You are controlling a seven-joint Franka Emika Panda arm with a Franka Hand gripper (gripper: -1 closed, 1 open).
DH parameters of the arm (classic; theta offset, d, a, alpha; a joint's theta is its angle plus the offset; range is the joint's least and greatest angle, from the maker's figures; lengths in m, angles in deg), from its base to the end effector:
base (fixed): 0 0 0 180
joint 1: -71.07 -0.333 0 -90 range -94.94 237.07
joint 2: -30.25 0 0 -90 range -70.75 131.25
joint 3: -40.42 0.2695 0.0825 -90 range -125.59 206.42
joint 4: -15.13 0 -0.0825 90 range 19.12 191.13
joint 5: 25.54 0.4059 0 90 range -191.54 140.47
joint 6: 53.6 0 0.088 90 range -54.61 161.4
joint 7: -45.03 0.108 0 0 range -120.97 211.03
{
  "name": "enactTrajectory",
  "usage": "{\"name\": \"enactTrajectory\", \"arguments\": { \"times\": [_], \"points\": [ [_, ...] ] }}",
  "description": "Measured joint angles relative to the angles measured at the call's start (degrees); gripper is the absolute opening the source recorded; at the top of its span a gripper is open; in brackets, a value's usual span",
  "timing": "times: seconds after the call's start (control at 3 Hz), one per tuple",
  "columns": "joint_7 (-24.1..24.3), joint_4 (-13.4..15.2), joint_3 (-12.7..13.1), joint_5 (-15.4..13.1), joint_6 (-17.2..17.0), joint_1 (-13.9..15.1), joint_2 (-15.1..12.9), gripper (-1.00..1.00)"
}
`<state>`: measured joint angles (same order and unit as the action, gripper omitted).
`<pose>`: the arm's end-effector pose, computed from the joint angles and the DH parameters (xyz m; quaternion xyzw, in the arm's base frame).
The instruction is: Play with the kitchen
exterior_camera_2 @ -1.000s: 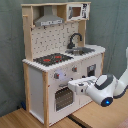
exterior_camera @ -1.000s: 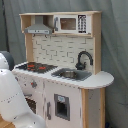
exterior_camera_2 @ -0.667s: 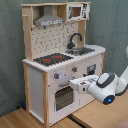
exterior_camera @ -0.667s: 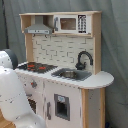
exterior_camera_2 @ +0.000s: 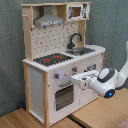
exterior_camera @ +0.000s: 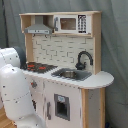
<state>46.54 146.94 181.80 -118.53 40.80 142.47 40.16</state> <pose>0.2727 0.4447 0.2749 0.3169 0.5987 0.1709 0.7155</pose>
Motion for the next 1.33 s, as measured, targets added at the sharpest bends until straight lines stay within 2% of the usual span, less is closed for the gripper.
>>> {"name": "enactTrajectory", "arguments": {
  "times": [0.33, 0.67, 1.33],
  "points": [
    [0.92, 2.39, -2.52, -3.72, 1.87, 0.31, -2.48, 1.00],
    [3.69, 5.24, -3.60, -6.95, 3.04, 1.17, -4.92, 1.00],
    [4.04, 10.53, -3.61, -12.79, 3.00, 1.28, -13.74, 1.00]
  ]
}}
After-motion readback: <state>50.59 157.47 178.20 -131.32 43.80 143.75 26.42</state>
